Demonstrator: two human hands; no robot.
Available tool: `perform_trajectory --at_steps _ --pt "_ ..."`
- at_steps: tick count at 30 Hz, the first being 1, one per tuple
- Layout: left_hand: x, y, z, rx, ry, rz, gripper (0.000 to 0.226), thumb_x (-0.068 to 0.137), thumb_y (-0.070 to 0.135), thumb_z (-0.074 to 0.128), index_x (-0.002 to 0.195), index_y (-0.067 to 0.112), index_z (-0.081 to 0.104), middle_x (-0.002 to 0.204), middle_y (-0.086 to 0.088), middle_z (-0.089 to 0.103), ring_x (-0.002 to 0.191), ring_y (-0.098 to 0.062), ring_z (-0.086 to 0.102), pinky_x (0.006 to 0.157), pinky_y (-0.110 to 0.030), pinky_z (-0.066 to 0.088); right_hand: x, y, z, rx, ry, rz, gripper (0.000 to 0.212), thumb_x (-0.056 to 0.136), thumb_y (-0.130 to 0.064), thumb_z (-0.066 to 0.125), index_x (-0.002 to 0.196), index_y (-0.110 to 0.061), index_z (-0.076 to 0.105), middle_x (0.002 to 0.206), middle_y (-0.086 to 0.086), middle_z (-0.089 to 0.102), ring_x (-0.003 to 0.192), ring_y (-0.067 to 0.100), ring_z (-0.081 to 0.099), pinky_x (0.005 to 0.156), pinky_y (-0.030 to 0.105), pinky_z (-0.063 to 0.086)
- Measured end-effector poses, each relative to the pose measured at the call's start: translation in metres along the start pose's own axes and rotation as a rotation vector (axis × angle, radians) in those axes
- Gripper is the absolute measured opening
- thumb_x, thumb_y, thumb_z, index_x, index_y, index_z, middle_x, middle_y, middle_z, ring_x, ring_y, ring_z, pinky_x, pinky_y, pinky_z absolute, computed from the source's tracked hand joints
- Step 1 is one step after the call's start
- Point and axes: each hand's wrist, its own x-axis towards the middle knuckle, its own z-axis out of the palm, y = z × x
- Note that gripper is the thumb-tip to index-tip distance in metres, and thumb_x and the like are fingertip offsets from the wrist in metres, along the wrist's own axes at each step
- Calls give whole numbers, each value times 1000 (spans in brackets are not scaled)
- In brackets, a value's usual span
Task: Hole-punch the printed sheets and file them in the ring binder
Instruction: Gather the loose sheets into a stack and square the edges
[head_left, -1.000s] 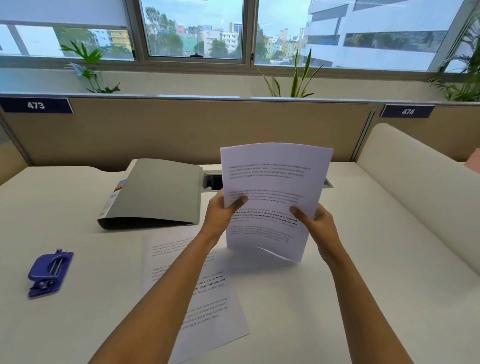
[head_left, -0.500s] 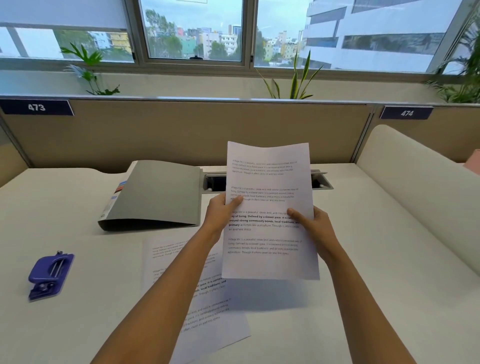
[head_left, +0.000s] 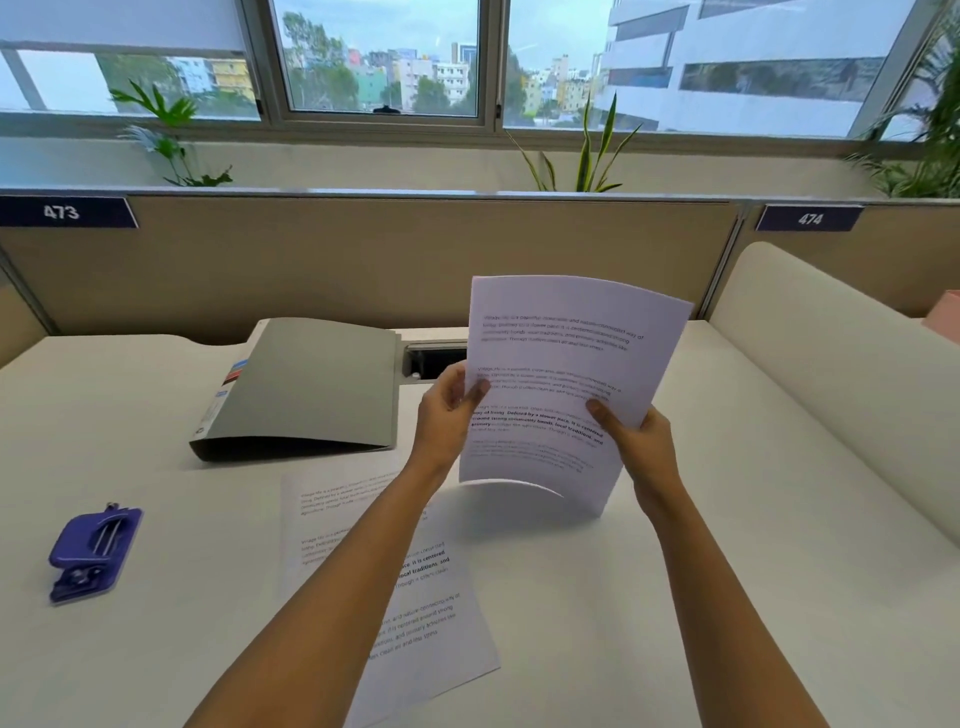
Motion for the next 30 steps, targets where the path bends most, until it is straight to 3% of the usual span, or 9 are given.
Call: perform_trajectory --at_steps 4,9,12,16,20,24,27,30 --pt "-1 -3 -2 24 21 -22 20 95 18 49 111 11 60 93 13 65 71 10 66 56 -8 51 1 4 -3 -9 5 17 20 87 -14 65 105 -7 64 90 -1 69 76 13 66 56 13 53" --pt "3 3 -1 -4 46 0 13 94 22 51 103 20 60 93 12 68 71 3 69 60 -15 56 7 0 -4 -12 24 -2 19 87 -16 64 105 -10 63 93 1 69 77 19 66 66 25 57" --pt "2 -4 -2 41 60 -18 22 93 22 53 113 14 59 101 7 67 80 -6 68 60 -12 55 6 6 -5 -28 -18 28 21 87 -17 65 107 -12 63 94 -4 69 78 14 66 60 17 56" --pt "-1 -15 -5 154 83 -74 28 92 25 54 114 9 61 102 5 64 79 1 60 54 -4 49 5 21 -7 -13 -38 98 17 85 -14 68 102 -11 66 89 -4 71 74 11 67 55 12 51" --pt "3 -13 -7 190 143 -95 26 92 24 57 108 6 66 100 -2 68 83 -14 65 66 -17 54 8 23 -3 -26 -17 96 23 83 -19 70 103 -9 68 93 2 72 80 22 69 63 23 57" --pt "1 -14 -16 173 259 -146 21 91 17 59 108 7 66 97 -4 69 85 -16 67 73 -23 55 12 24 0 -65 -17 99 31 81 -25 73 108 -11 66 100 6 73 83 24 71 72 37 60" --pt "-9 -25 -35 239 345 -229 17 91 12 59 105 7 66 97 -8 70 84 -16 66 76 -27 55 12 27 1 -97 -29 111 34 82 -25 72 111 -9 64 104 7 71 84 26 71 74 38 59" --pt "-28 -42 -58 405 417 -314 18 90 10 59 105 8 67 103 -11 70 95 -21 65 79 -29 52 6 29 2 -126 -45 124 31 84 -25 69 111 -13 61 105 7 69 84 26 70 73 36 60"
